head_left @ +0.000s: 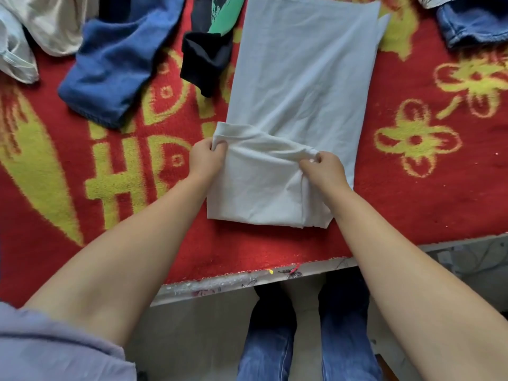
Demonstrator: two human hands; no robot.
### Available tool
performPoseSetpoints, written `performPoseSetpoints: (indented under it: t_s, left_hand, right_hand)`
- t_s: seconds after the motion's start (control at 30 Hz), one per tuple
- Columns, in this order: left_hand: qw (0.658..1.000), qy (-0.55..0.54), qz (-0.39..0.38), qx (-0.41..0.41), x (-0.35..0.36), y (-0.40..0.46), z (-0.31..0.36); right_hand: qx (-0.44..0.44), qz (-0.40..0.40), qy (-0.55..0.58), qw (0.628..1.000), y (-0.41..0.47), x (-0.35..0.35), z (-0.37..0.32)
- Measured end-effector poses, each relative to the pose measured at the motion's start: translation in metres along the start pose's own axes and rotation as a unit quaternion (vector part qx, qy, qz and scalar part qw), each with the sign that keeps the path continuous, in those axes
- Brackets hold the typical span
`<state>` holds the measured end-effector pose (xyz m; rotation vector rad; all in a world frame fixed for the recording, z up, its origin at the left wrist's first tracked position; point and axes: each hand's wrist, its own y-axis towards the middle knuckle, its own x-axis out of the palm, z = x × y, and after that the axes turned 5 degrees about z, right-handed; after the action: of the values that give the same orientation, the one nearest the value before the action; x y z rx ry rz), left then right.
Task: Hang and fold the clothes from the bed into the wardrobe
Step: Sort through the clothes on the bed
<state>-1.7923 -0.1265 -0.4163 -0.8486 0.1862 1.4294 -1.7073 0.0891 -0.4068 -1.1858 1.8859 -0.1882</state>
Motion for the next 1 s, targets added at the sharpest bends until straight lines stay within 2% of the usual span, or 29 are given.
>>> performPoseSetpoints:
  t_s: [0.07, 0.13, 0.17, 0.2, 0.23, 0.27, 0.3, 0.33, 0.37, 0.4, 0.43, 0.5, 0.6, 0.7, 0.77, 0.83, 0.87, 0.93, 1.0]
  left_hand:
    - [1.0, -0.028, 0.011, 0.005, 0.006, 0.0, 0.006]
    - [0.999, 0.014, 0.037, -0.027, 0.009, -0.004, 0.003]
    - [0.995, 0.081, 0.059, -0.011, 0.008, -0.01, -0.002]
    - [0.984, 0.154, 0.081, 0.042, 0.007, -0.018, -0.008]
    - [0.965, 0.209, 0.088, 0.132, 0.005, -0.03, -0.016]
    - [0.933, 0.256, 0.064, 0.246, 0.005, -0.044, -0.025]
    - [0.883, 0.305, 0.007, 0.358, 0.004, -0.058, -0.036]
    - [0.824, 0.358, -0.07, 0.434, 0.004, -0.069, -0.046]
    - [0.775, 0.42, -0.149, 0.448, 0.002, -0.077, -0.055]
    - [0.749, 0.475, -0.196, 0.419, 0.002, -0.08, -0.062]
    - [0.751, 0.504, -0.203, 0.376, 0.003, -0.078, -0.065]
    - [0.778, 0.51, -0.17, 0.326, 0.003, -0.067, -0.061]
    - [0.772, 0.496, -0.207, 0.339, -0.001, -0.057, -0.04]
    - [0.751, 0.482, -0.313, 0.323, -0.013, -0.074, -0.02]
    - [0.743, 0.46, -0.422, 0.241, -0.019, -0.101, -0.003]
    - [0.732, 0.404, -0.528, 0.148, -0.023, -0.122, 0.014]
    - [0.732, 0.378, -0.556, 0.113, -0.025, -0.123, 0.022]
    - [0.764, 0.302, -0.568, 0.046, -0.033, -0.11, 0.036]
    - [0.833, 0.181, -0.522, -0.041, -0.037, -0.086, 0.038]
  right_hand:
    - [-0.003, 0.051, -0.001, 0.999, -0.001, -0.004, 0.004]
    - [-0.012, 0.081, -0.08, 0.993, -0.009, -0.007, 0.009]
    - [-0.059, 0.101, -0.152, 0.982, -0.015, -0.007, 0.013]
    - [-0.139, 0.119, -0.213, 0.96, -0.023, -0.005, 0.017]
    - [-0.236, 0.11, -0.253, 0.932, -0.035, 0.0, 0.022]
    - [-0.316, 0.068, -0.288, 0.901, -0.048, 0.007, 0.029]
    - [-0.36, 0.003, -0.328, 0.873, -0.06, 0.015, 0.038]
    - [-0.362, -0.063, -0.382, 0.848, -0.07, 0.02, 0.048]
    - [-0.335, -0.111, -0.436, 0.828, -0.075, 0.023, 0.058]
    - [-0.297, -0.13, -0.474, 0.819, -0.074, 0.023, 0.066]
    - [-0.262, -0.129, -0.495, 0.818, -0.068, 0.019, 0.07]
    - [-0.243, -0.115, -0.513, 0.815, -0.055, 0.01, 0.069]
    - [-0.251, -0.167, -0.477, 0.826, -0.045, -0.006, 0.057]
    - [-0.239, -0.292, -0.397, 0.837, -0.052, -0.039, 0.04]
    - [-0.248, -0.371, -0.396, 0.802, -0.062, -0.065, 0.034]
    - [-0.205, -0.455, -0.419, 0.758, -0.071, -0.088, 0.031]
    - [-0.172, -0.484, -0.416, 0.75, -0.069, -0.099, 0.029]
    - [-0.131, -0.494, -0.375, 0.774, -0.054, -0.114, 0.023]
    - [-0.095, -0.452, -0.281, 0.841, -0.028, -0.124, 0.022]
